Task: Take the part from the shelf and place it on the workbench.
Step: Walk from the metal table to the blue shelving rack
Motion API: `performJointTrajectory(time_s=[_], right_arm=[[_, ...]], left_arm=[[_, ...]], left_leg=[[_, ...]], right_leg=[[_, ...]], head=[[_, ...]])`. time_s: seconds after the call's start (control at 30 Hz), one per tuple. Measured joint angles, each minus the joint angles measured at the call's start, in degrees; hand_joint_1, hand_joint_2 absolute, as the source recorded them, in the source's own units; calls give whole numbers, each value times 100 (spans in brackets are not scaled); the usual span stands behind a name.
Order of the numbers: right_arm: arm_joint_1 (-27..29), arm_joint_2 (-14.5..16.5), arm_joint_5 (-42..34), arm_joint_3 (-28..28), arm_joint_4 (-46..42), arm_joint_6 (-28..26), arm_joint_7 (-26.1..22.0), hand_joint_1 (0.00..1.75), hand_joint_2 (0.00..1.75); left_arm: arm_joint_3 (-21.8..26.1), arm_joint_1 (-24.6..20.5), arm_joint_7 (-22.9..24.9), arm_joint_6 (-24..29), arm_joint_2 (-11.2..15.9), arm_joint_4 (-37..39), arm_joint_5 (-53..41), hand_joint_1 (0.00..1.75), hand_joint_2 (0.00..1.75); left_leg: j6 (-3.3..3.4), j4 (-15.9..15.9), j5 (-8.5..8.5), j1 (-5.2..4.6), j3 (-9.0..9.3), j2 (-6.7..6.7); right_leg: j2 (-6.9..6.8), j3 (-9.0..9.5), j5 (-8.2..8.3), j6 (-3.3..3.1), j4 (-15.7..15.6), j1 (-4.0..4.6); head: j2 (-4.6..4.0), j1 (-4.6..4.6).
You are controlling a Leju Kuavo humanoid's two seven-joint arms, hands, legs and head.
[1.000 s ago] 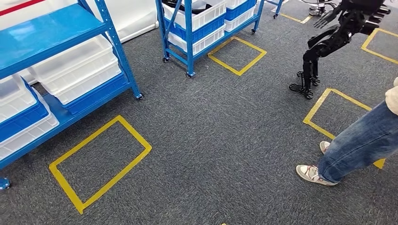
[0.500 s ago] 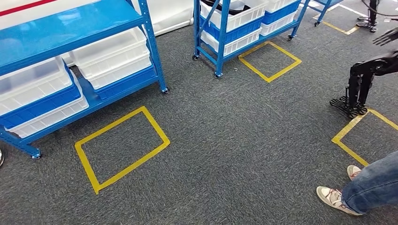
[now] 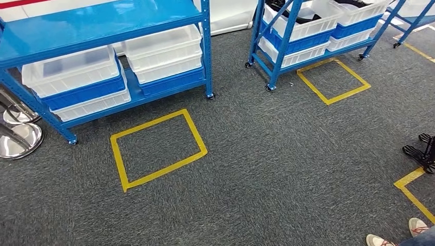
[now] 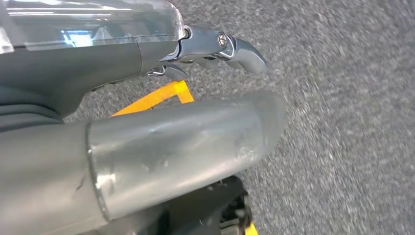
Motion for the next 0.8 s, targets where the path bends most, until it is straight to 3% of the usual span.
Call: performJointTrajectory(time_s=[0.03,0.1,0.13,0.2,0.23,0.27,0.3,0.37,0.43,0.5,0.53,0.6,0.63,0.7,0.73,0.77,0.8], right_arm=[[-11,-2,3,1,0,2,-1,0,175],[-8,-5,7,1,0,5,-2,0,175],[2,-7,9,1,0,6,-2,0,175],[24,-8,11,1,0,7,-2,0,175],[34,-10,11,1,0,7,-2,0,175],[41,-14,11,1,0,7,-1,0,175],[44,-17,11,1,0,7,-1,0,175],[56,-34,11,1,0,8,-1,0,175],[51,-49,11,1,0,8,-1,0,175],[25,-49,11,1,0,8,0,0,175],[18,-47,11,1,0,12,0,0,175],[27,-42,11,1,0,20,-4,0,175],[38,-43,12,1,0,24,-6,0,175],[54,-45,13,1,0,26,-7,0,175],[54,-45,14,1,0,26,-7,0,175],[50,-46,15,1,0,26,-7,0,175],[45,-46,17,1,0,27,-7,0,175]], left_arm=[[2,10,-1,0,0,1,-1,0,0],[5,3,-2,0,-1,2,-1,0,0],[6,-8,-2,-1,-2,2,-1,0,0],[7,-23,-2,-2,-3,2,0,0,0],[7,-21,-2,-2,-3,2,0,0,0],[7,-18,-1,-2,-3,2,1,0,0],[8,-16,-1,-2,-5,2,1,0,0],[9,-19,0,-2,-14,3,1,0,0],[10,-28,0,-2,-23,4,0,0,0],[13,-23,1,-2,-25,5,0,0,0],[16,-13,0,-2,-24,6,0,0,0],[22,-8,-1,-1,-23,7,0,0,0],[24,-13,-2,-1,-24,7,0,0,0],[26,-25,-2,-2,-25,7,-1,0,0],[27,-22,-2,-2,-25,7,-2,0,0],[29,-15,-3,-2,-25,7,-3,0,0],[31,-8,-4,-2,-25,7,-3,0,0]], left_leg=[[32,-27,17,15,17,-55],[99,-76,49,45,52,-164],[119,-78,52,40,49,-223],[135,-73,53,28,42,-362],[135,-69,53,24,46,-443],[133,-64,51,21,55,-527],[126,-58,45,22,68,-608],[96,-32,28,23,69,-754],[43,-15,27,30,28,-879],[-25,-23,38,38,-7,-1005],[-54,6,14,32,-22,-962],[-102,347,-193,14,-184,-669],[-122,694,-369,18,-353,-474],[-160,1451,-667,47,-741,-303],[-173,1632,-682,59,-837,-280],[-179,1574,-581,67,-809,-260],[-174,1301,-397,71,-668,-222]], right_leg=[[68,6,-48,29,40,-8],[359,-137,-308,69,415,-30],[516,-302,-500,75,769,-35],[641,-662,-767,78,1465,-36],[658,-747,-735,75,1585,-35],[674,-727,-580,65,1478,-35],[720,-609,-340,51,1165,-38],[987,-306,43,6,403,-50],[1160,-171,123,-26,62,-46],[1054,-150,116,-59,30,-46],[984,-127,121,-90,1,-55],[819,-82,132,-165,-59,-77],[728,-68,126,-194,-68,-62],[546,-60,107,-219,-65,-39],[464,-54,95,-220,-62,-33],[388,-42,80,-215,-57,-30],[318,-22,64,-204,-53,-29]], head=[[0,2],[0,5],[0,8],[0,8],[0,7],[0,7],[0,7],[0,7],[0,7],[0,7],[0,4],[0,-13],[0,-21],[0,-27],[0,-27],[0,-27],[0,-28]])
